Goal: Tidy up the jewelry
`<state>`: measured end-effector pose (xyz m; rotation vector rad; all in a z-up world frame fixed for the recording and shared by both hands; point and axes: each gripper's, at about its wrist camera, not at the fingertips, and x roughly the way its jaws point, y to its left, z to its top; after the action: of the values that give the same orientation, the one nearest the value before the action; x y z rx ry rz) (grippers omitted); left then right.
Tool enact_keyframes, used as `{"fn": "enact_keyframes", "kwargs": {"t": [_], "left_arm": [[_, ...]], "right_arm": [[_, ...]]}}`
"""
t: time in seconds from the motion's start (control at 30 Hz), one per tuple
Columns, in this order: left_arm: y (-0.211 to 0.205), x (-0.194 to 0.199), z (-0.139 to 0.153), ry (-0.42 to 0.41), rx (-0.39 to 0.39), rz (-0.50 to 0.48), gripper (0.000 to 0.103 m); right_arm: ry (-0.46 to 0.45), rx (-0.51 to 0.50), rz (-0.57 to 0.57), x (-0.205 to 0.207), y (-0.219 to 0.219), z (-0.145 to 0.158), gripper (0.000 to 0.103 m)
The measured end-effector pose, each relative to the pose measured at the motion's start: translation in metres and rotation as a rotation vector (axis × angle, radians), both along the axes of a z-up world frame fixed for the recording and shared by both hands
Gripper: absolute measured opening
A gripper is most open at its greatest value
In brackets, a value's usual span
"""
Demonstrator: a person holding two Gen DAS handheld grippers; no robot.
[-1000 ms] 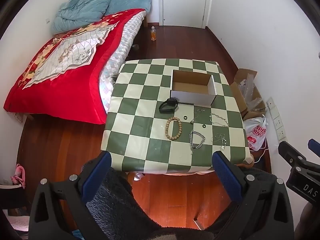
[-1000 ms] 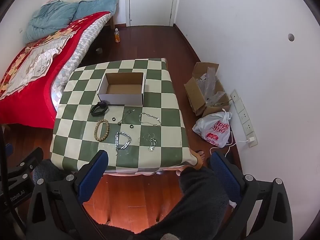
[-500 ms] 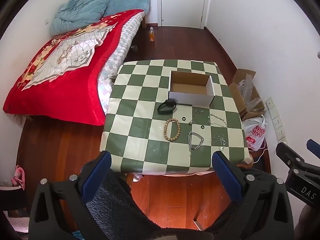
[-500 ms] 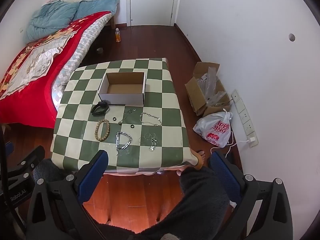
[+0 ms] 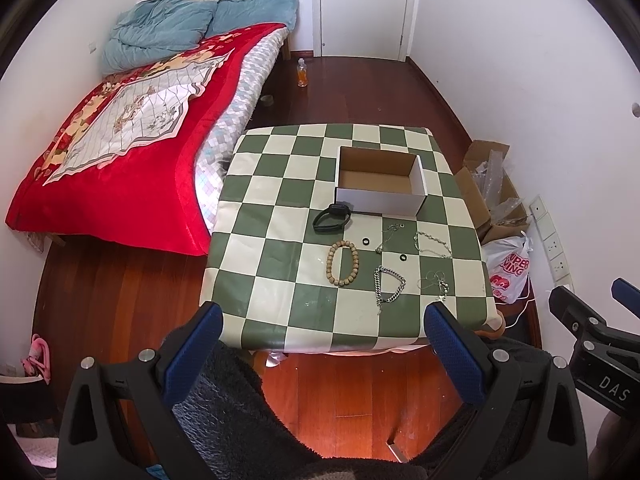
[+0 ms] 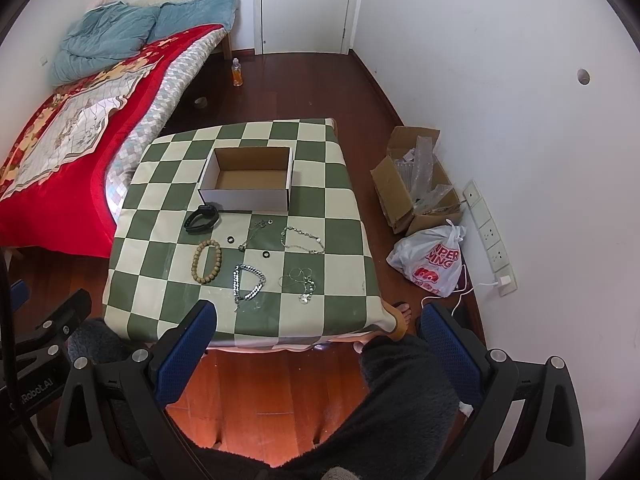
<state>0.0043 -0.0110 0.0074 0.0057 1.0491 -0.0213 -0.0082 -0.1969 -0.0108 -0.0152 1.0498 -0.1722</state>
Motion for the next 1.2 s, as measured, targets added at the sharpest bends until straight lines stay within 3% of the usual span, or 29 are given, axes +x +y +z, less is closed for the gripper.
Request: {"fn": "enact_keyframes", "kwargs": {"t": [1.2], "left_arm": [[-0.002, -0.008, 0.017, -0.031, -0.007, -0.015, 0.103]], "right_arm": [[-0.035, -0.002, 0.018, -0.004, 0.0, 0.021, 0.103]]}}
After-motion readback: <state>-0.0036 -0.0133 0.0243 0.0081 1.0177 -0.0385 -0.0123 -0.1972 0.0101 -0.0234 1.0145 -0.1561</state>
